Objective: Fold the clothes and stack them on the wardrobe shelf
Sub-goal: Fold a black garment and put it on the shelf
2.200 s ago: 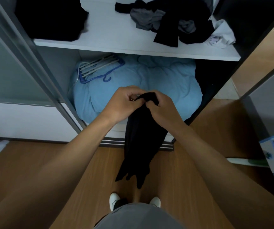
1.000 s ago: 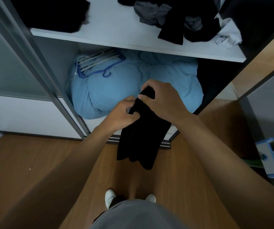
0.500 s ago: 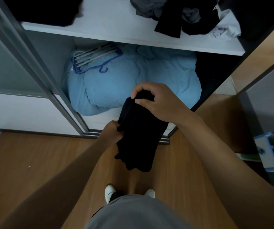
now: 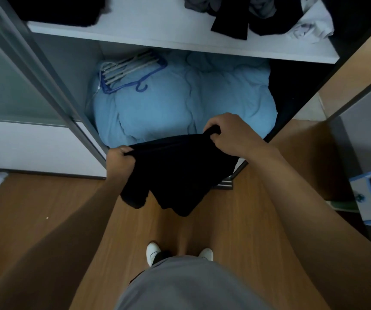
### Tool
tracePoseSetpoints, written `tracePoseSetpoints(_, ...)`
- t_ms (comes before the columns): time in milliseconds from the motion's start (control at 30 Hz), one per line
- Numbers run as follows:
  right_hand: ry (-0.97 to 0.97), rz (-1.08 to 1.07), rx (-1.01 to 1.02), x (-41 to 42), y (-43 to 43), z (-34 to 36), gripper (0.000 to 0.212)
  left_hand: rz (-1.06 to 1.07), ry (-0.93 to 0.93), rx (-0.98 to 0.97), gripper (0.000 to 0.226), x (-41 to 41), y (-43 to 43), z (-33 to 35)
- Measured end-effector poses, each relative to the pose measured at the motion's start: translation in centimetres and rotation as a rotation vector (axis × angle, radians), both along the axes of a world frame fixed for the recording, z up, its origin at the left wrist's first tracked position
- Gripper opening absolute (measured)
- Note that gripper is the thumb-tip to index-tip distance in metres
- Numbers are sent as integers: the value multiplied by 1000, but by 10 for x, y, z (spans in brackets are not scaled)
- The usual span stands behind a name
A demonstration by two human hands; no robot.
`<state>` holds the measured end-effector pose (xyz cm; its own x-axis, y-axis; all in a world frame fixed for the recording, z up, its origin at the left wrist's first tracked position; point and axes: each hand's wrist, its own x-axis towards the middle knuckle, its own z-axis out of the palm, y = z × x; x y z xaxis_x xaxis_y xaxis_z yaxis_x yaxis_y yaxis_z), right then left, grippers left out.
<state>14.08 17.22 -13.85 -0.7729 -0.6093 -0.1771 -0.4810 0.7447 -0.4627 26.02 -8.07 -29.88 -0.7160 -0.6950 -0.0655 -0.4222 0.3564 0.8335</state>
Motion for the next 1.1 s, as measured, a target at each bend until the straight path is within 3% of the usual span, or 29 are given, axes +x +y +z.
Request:
tracePoseSetpoints(233,-51,-89,-111,-3,-15,-4,21,25,74,40,28,-4,-2,18)
tracePoseSetpoints(433,-493,-262,-563,2,-27,5,33,-101,105,-25,24,-9,-6,33)
tracePoseSetpoints(533,-396,-121,-405,4,-35,12,24,-97,65,-35,23,-14,-8,40)
tracePoseSetpoints(667,-343,132,84,8,-37,12,73,-112,34,-46,17,-25,-8,49)
tracePoseSetpoints(700,-324,177,202,10,-37,12,75,-116,9,-57,17,-27,-8,50)
tracePoseSetpoints(767,-213,209,338,9,-33,6,58,-113,-29,-72,21,-28,-8,49)
tracePoseSetpoints(833,-111,187,307,7,-32,0,18,-117,-56,-77,25,-29,-5,46)
tracePoseSetpoints(867,-116,182,257,7,-30,-2,12,-125,-62,-66,27,-29,-3,44)
tracePoseSetpoints(933,-205,206,165,8,-27,-2,31,-140,-62,-29,31,-30,2,43)
tracePoseSetpoints(1000,-307,259,144,10,-23,1,36,-175,-42,21,40,-32,9,45)
tracePoseSetpoints(1100,-428,299,202,10,-17,2,17,-271,11,94,53,-34,19,53)
